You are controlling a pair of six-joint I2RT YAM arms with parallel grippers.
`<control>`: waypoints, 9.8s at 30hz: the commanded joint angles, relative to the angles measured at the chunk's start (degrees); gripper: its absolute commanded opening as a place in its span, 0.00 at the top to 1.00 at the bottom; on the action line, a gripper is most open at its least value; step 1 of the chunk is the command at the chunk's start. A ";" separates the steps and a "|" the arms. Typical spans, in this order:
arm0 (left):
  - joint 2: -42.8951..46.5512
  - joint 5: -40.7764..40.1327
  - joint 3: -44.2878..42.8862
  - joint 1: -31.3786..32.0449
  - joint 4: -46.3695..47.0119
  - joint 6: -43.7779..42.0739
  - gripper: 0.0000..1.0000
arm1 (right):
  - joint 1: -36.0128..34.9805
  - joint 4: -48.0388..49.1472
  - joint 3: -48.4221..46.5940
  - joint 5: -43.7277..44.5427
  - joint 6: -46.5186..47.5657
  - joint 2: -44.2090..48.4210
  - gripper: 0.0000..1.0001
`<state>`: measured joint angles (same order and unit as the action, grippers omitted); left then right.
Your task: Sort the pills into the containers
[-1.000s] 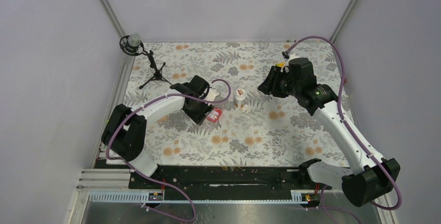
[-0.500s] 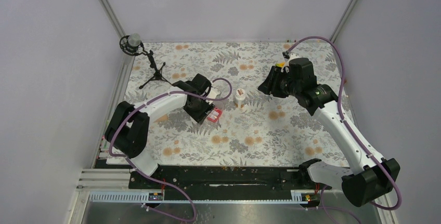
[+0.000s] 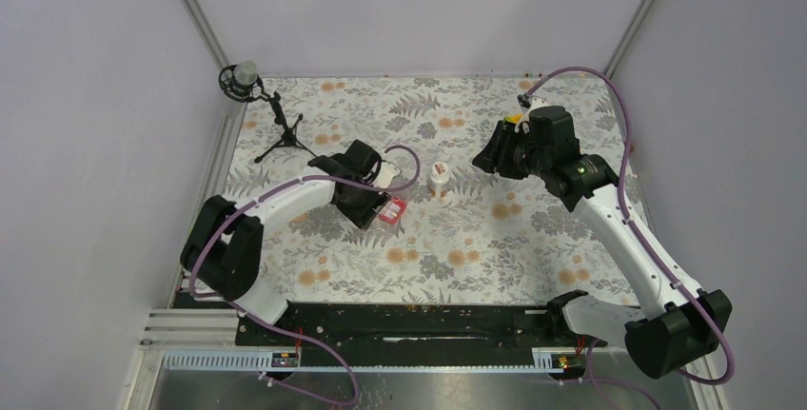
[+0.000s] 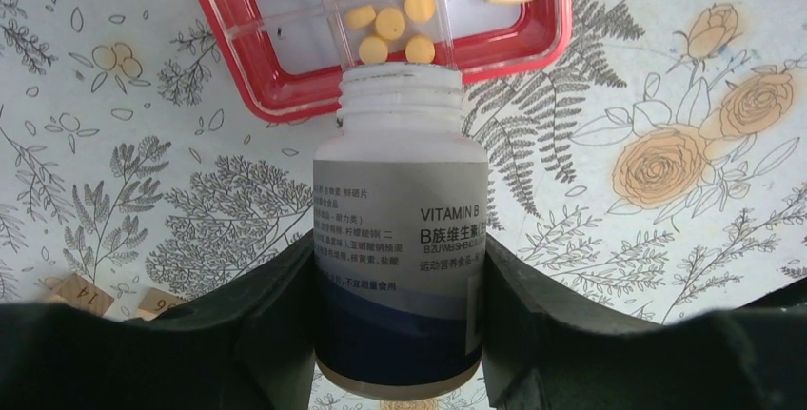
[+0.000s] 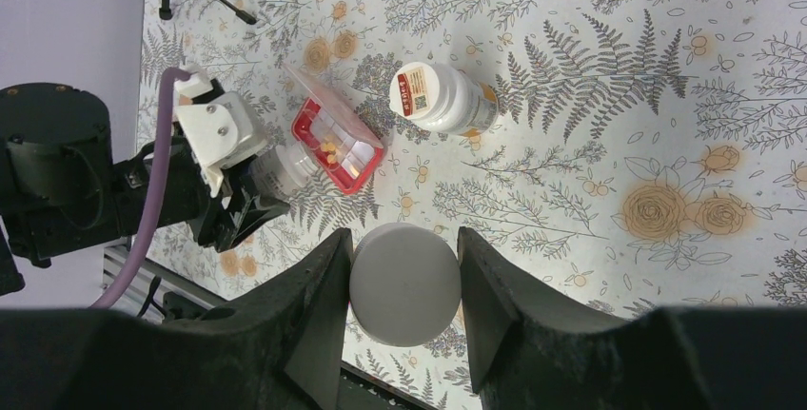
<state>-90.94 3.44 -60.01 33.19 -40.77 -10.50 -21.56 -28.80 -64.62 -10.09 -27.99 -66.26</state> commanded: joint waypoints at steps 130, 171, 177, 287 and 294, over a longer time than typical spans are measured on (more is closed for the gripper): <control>25.22 41.56 0.99 1.50 59.73 25.53 1.00 | -13.99 16.76 -8.44 -24.76 8.81 -3.77 0.48; 20.12 39.10 2.67 1.69 65.45 37.03 1.00 | -18.99 -2.27 -23.18 -8.52 7.08 -5.59 0.32; 22.72 39.92 5.98 1.68 69.30 34.52 1.00 | -17.97 -3.53 -25.33 -8.86 3.46 -6.10 0.15; 22.56 43.76 6.23 1.73 76.28 37.95 1.00 | -10.26 2.77 -17.64 -32.66 8.93 -3.91 0.29; 22.63 45.77 8.06 1.78 77.04 35.56 1.00 | -9.96 2.14 -21.31 -32.14 8.90 -2.60 0.03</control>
<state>-68.84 48.07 -50.85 35.11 30.85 27.35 -31.40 -26.02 -81.60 -41.89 -19.29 -71.05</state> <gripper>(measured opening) 0.523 0.939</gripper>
